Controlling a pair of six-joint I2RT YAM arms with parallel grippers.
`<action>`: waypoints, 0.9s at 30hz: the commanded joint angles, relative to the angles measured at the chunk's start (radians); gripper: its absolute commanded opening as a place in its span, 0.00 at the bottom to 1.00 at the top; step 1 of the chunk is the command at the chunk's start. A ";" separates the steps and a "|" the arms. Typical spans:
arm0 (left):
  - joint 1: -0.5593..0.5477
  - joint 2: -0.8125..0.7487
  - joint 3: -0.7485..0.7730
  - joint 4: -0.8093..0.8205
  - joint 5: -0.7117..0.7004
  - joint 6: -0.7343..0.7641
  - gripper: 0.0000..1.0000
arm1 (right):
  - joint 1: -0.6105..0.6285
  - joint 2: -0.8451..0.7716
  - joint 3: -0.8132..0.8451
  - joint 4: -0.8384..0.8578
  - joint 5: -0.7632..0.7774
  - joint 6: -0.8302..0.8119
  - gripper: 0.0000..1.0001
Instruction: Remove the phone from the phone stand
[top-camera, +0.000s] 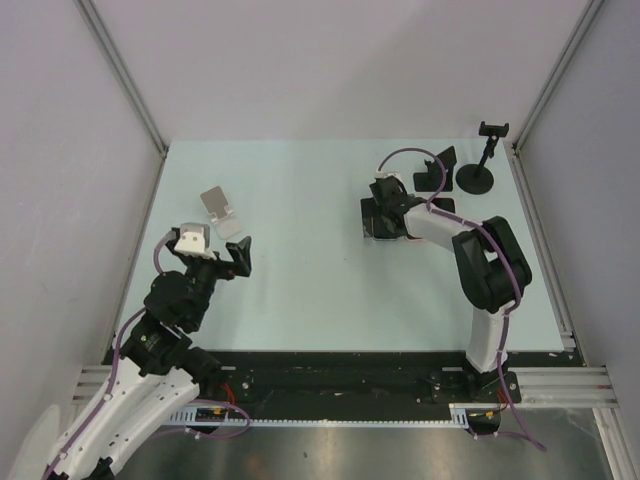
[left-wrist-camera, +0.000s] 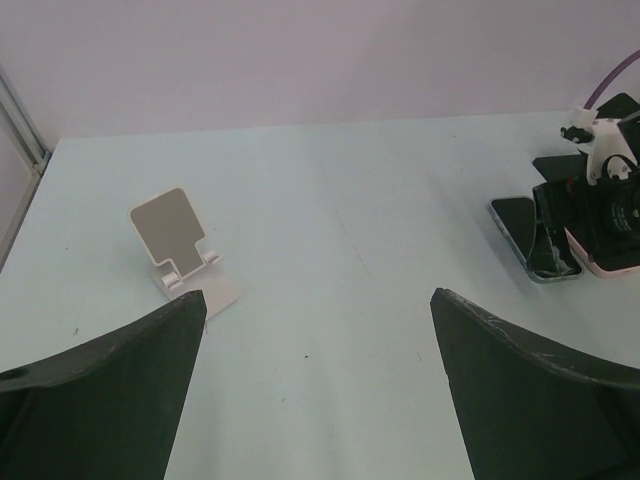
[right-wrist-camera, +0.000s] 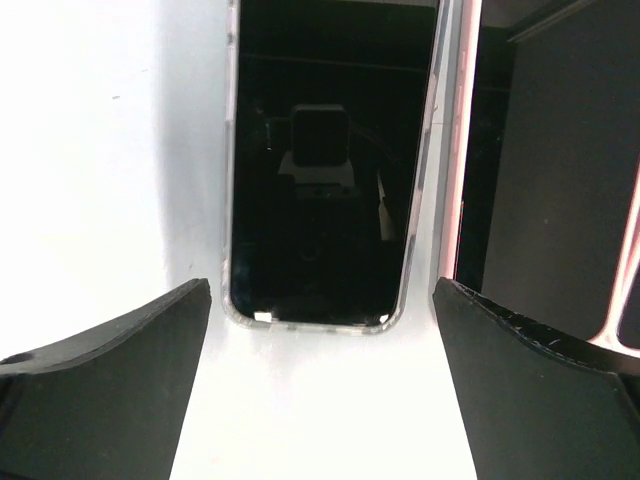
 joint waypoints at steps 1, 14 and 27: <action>0.006 0.015 -0.004 0.034 0.005 0.030 1.00 | 0.038 -0.137 0.004 -0.005 0.018 -0.027 0.99; 0.069 0.161 0.025 0.025 -0.048 -0.026 1.00 | 0.003 -0.507 -0.119 0.029 -0.096 -0.035 1.00; 0.357 0.632 0.234 -0.018 0.110 -0.240 1.00 | -0.086 -1.022 -0.479 0.121 -0.094 -0.040 1.00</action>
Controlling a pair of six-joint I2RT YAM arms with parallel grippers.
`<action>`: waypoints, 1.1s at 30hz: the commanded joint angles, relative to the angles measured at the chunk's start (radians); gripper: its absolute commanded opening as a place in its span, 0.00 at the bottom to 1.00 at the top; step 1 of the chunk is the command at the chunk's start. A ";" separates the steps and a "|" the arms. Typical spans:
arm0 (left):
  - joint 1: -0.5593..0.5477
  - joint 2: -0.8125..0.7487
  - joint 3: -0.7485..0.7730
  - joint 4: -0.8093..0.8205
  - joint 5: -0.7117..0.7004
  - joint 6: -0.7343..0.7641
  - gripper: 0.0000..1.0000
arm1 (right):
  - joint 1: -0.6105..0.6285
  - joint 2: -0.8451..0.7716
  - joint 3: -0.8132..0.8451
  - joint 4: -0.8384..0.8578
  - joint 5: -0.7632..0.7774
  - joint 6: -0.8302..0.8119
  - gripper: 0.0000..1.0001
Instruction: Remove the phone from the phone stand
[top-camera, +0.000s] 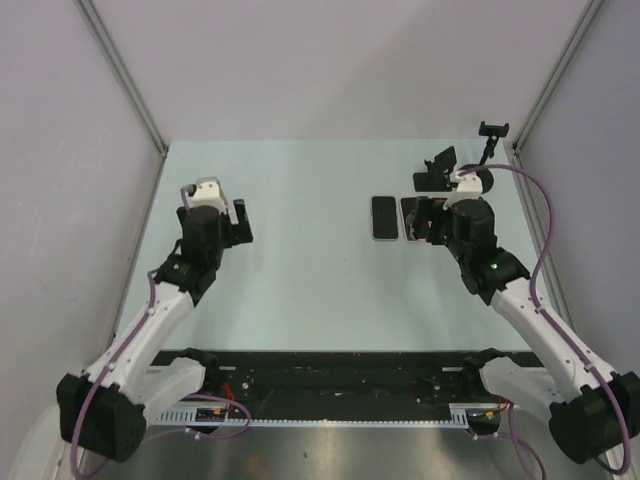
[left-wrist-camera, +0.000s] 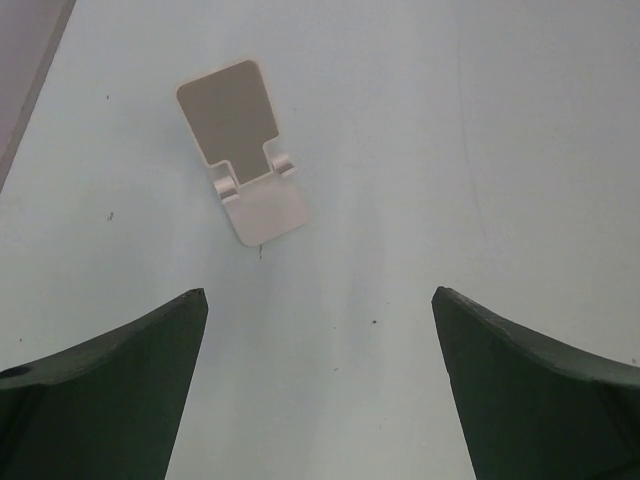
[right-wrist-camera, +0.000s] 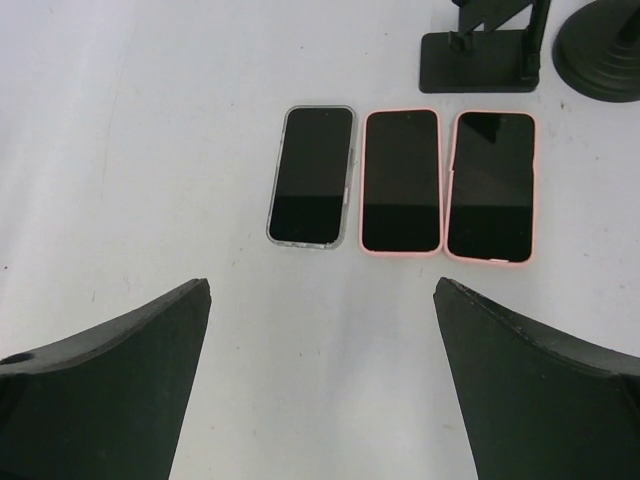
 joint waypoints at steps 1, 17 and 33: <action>0.120 0.157 0.112 0.003 0.075 -0.136 1.00 | -0.008 -0.123 -0.079 0.080 -0.014 -0.005 1.00; 0.258 0.779 0.498 0.064 -0.026 -0.180 1.00 | -0.010 -0.284 -0.214 0.134 -0.095 0.014 1.00; 0.310 0.921 0.569 0.066 -0.080 -0.175 0.97 | -0.010 -0.220 -0.214 0.159 -0.141 -0.005 0.99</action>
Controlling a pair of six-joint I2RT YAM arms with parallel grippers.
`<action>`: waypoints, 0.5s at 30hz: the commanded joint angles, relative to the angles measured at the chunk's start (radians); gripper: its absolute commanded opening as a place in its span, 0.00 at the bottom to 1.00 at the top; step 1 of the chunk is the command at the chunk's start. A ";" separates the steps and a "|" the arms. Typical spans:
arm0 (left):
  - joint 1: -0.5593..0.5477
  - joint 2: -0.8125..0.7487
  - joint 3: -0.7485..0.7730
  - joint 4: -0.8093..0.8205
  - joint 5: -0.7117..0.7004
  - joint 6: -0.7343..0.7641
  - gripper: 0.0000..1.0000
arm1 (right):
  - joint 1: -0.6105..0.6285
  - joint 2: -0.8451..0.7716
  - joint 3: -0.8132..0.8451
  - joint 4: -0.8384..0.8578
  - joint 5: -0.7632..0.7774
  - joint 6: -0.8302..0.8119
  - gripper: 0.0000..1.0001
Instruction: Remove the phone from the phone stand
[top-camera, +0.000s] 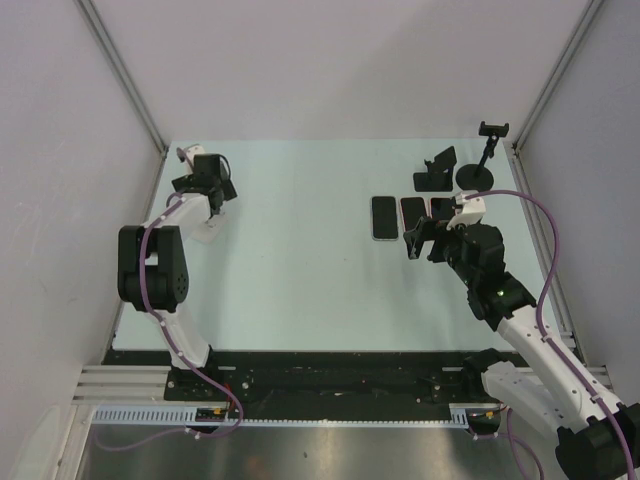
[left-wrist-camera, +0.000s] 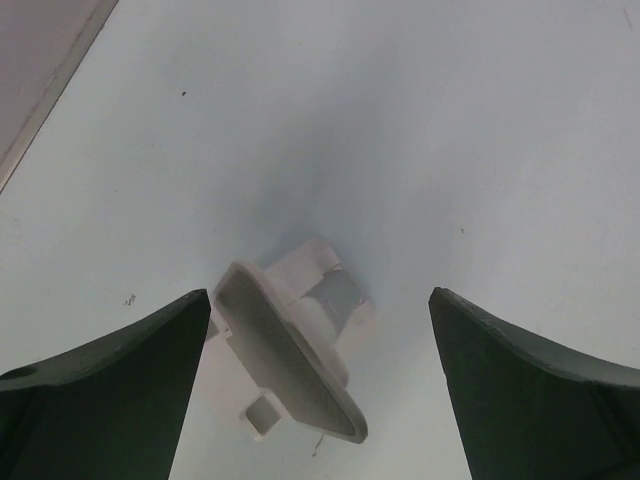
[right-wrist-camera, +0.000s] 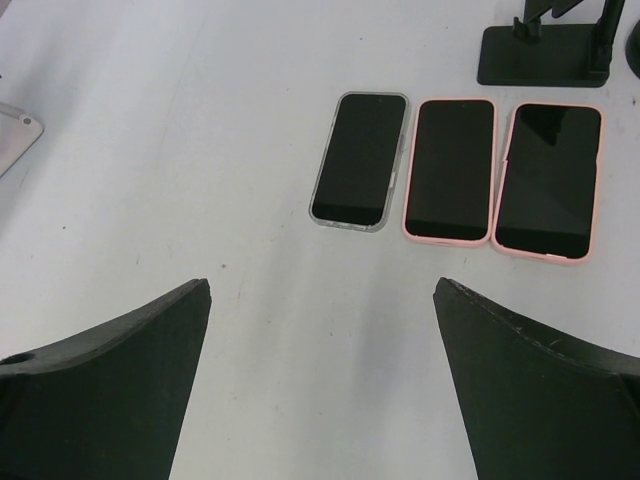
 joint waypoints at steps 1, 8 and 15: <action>0.018 -0.003 0.034 0.010 0.006 -0.020 0.97 | -0.003 0.010 0.002 0.053 -0.022 -0.017 1.00; 0.021 -0.075 0.010 0.012 0.040 -0.004 0.95 | -0.001 0.013 0.002 0.056 -0.026 -0.015 0.99; 0.021 -0.121 -0.002 0.010 0.032 0.006 0.79 | -0.001 0.013 0.002 0.053 -0.032 -0.015 0.99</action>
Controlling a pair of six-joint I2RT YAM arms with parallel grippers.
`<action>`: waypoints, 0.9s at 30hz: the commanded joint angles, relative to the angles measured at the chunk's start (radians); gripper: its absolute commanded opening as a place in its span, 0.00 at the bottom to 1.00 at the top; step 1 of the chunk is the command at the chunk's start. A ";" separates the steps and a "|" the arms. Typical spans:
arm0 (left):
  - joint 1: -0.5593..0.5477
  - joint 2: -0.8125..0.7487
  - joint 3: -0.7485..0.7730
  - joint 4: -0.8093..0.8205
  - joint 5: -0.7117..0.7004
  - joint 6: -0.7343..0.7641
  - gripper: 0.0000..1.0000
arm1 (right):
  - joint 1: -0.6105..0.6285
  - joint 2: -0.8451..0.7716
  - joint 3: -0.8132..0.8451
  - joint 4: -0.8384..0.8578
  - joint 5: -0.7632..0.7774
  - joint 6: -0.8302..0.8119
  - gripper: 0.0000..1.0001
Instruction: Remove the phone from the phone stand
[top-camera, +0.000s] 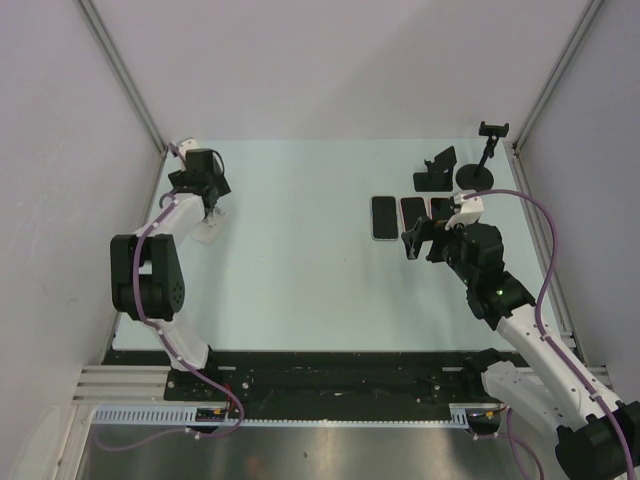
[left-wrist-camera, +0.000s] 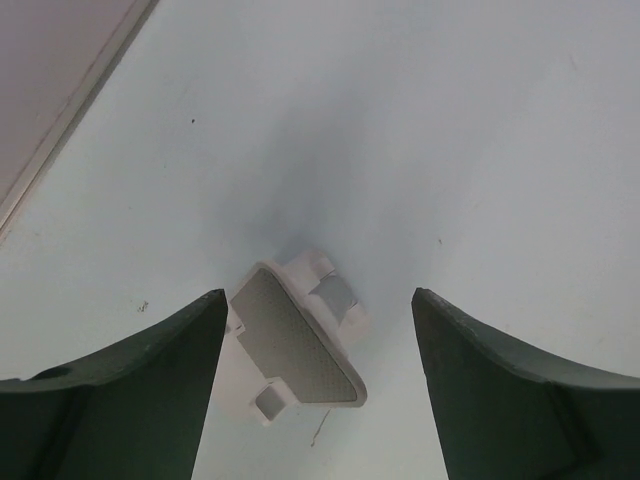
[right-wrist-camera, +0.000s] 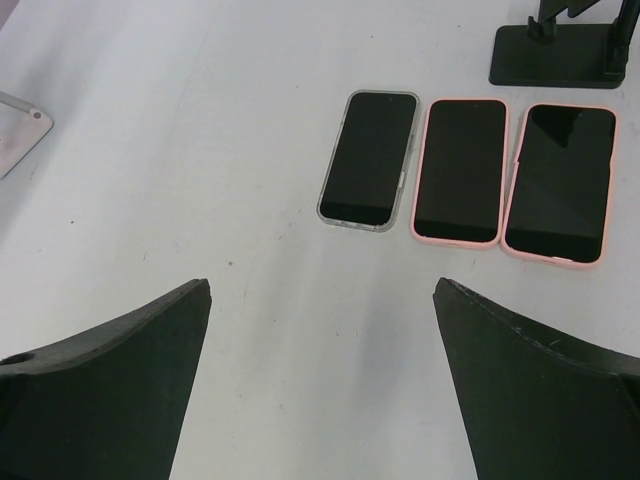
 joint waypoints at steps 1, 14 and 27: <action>0.002 -0.070 0.001 0.020 0.000 0.008 0.78 | -0.001 -0.002 0.002 0.041 -0.007 -0.013 0.99; 0.002 -0.061 -0.009 0.017 0.095 0.013 0.48 | -0.003 0.009 0.002 0.046 -0.023 -0.012 0.99; -0.026 -0.108 -0.066 0.003 0.205 0.025 0.19 | -0.001 0.041 0.002 0.075 -0.092 0.001 0.99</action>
